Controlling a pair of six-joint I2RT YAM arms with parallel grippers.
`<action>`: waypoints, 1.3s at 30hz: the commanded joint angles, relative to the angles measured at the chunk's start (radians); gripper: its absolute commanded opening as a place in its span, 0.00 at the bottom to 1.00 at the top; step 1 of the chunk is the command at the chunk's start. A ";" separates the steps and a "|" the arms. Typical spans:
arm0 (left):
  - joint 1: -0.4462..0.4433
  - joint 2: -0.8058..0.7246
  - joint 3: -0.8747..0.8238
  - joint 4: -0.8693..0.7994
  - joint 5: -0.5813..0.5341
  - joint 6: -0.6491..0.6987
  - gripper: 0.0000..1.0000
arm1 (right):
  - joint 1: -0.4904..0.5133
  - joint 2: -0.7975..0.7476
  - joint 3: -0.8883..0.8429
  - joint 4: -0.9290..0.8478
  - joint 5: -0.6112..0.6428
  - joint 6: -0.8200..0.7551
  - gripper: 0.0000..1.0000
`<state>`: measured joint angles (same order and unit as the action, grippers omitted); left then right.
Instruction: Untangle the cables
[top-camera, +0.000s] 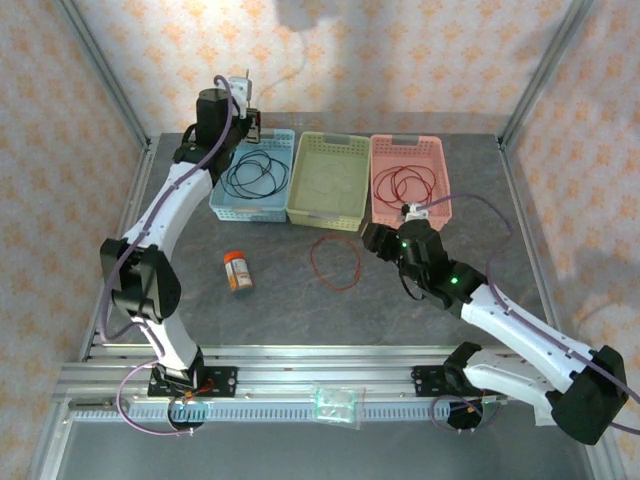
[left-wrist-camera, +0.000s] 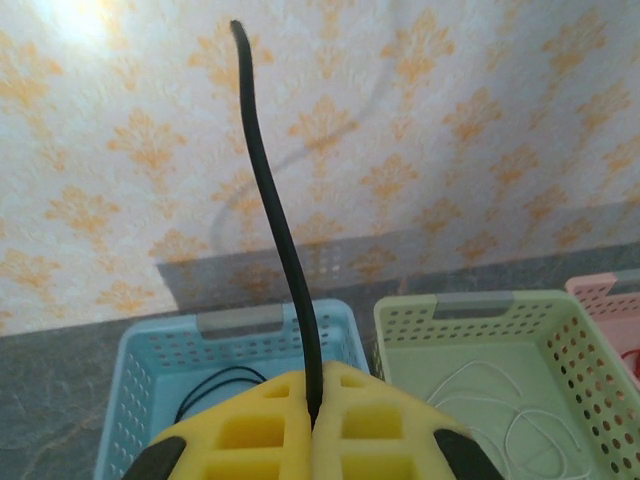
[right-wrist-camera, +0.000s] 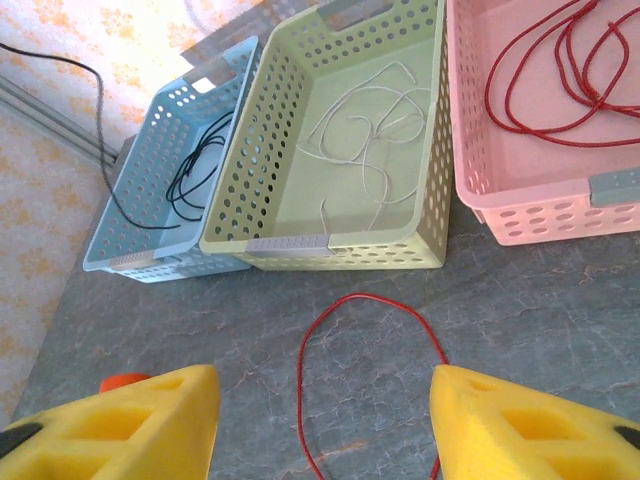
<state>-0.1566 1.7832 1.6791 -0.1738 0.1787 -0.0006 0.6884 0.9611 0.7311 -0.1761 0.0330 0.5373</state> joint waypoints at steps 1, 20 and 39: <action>0.027 0.098 0.082 -0.077 0.065 -0.051 0.00 | 0.000 -0.023 0.009 -0.049 0.053 -0.009 0.58; 0.045 0.228 0.091 -0.201 0.005 -0.188 0.88 | 0.000 0.059 0.043 -0.146 -0.003 -0.083 0.50; -0.027 -0.430 -0.531 -0.032 0.022 -0.254 0.99 | 0.117 0.392 0.158 -0.159 -0.048 -0.183 0.40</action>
<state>-0.1513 1.4364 1.2072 -0.2596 0.2012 -0.2150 0.7780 1.3018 0.8486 -0.3061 -0.0246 0.3908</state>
